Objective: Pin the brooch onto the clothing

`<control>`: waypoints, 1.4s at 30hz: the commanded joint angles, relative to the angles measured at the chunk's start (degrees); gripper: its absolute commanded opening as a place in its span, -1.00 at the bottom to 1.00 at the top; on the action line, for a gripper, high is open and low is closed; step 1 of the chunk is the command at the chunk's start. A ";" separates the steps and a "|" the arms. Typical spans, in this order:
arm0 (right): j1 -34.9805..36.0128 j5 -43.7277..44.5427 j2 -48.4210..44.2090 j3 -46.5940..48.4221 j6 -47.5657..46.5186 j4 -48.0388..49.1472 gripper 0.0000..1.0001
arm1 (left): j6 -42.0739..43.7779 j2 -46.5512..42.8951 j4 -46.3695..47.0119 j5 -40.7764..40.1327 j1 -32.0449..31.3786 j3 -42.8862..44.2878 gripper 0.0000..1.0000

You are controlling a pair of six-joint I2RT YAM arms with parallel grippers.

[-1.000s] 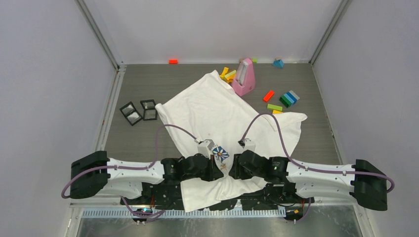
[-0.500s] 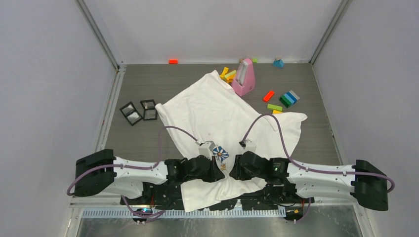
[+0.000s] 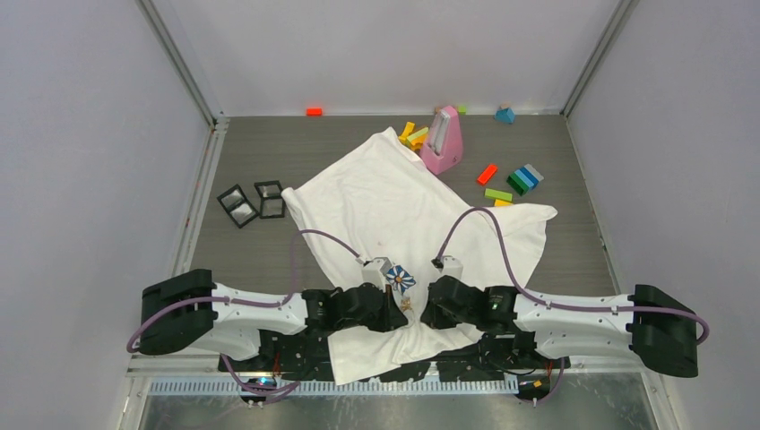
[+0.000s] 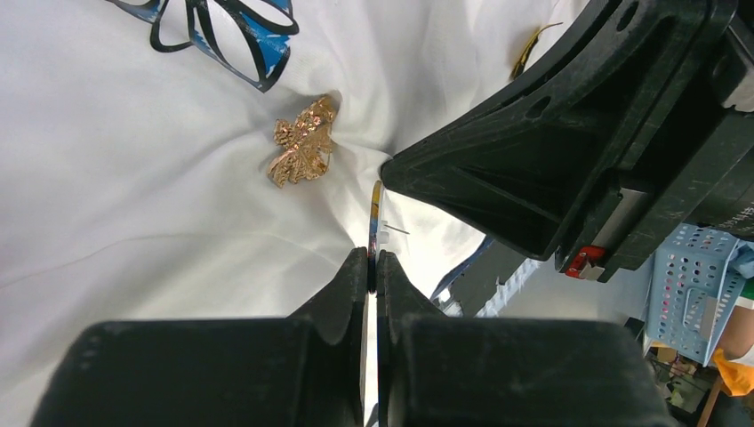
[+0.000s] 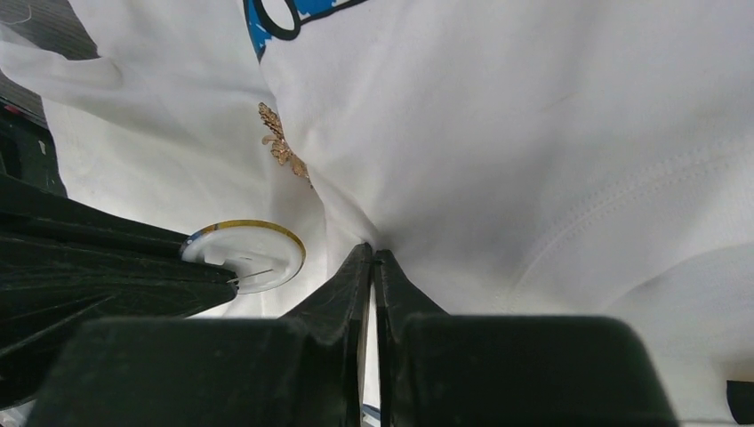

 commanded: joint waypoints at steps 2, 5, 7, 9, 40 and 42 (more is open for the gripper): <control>0.49 3.94 0.62 2.70 0.92 -1.02 -0.94 | -0.45 0.26 2.79 -1.59 -0.32 0.37 -1.00; 0.49 6.69 -0.16 3.27 1.24 -3.72 -0.99 | -0.43 0.59 2.94 -1.69 -0.31 0.51 -1.00; 0.49 7.55 -1.95 3.17 1.21 -3.69 -0.99 | -0.30 1.02 3.01 -1.54 -0.31 0.81 -1.00; 0.49 7.87 -5.34 2.71 1.16 -2.96 -0.99 | -0.15 1.43 3.01 -1.49 -0.31 1.23 -1.00; 0.49 -3.87 -9.44 0.42 -3.69 5.53 -0.99 | -0.84 6.57 4.94 -1.00 -0.22 3.30 -1.00; 0.49 -4.38 -8.89 0.47 -3.79 5.74 -0.99 | -0.78 6.62 4.94 -0.99 -0.30 3.42 -1.00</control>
